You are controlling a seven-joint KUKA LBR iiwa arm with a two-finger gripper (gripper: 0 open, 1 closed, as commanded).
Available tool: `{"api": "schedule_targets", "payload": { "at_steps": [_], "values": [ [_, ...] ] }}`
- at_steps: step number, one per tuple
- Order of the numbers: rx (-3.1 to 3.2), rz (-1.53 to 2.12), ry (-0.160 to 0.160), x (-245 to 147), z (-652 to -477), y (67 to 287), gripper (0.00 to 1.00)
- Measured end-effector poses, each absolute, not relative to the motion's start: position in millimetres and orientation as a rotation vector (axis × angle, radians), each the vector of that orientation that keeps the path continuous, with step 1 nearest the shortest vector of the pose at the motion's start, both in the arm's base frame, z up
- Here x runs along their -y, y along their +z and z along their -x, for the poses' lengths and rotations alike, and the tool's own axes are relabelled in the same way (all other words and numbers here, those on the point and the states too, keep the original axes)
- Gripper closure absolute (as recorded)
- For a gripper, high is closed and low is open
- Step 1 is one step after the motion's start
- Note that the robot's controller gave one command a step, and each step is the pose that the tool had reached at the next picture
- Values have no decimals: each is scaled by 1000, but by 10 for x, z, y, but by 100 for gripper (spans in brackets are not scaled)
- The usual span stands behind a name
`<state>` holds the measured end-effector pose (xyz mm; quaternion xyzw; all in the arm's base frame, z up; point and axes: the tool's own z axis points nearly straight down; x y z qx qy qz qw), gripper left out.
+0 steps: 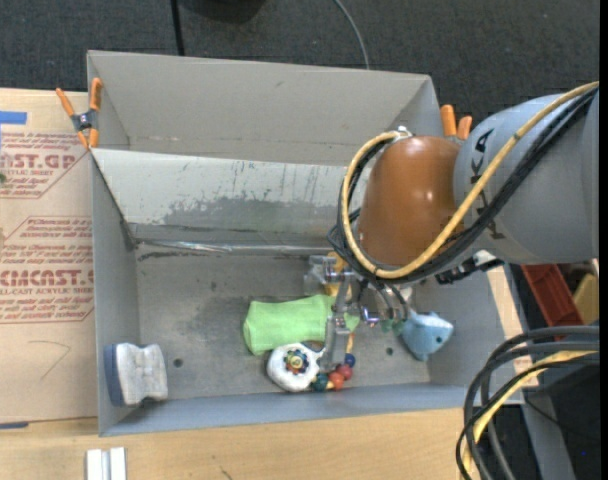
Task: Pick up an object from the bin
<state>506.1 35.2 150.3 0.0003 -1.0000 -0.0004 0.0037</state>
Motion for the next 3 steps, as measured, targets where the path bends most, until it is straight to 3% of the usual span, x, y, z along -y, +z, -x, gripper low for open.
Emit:
{"api": "schedule_targets", "payload": {
  "at_steps": [1, 3],
  "values": [
    [3142, 0, -2, -350, -5080, 1546, 0],
    [3141, -85, -3, -202, -5030, 776, 0]
  ]
}}
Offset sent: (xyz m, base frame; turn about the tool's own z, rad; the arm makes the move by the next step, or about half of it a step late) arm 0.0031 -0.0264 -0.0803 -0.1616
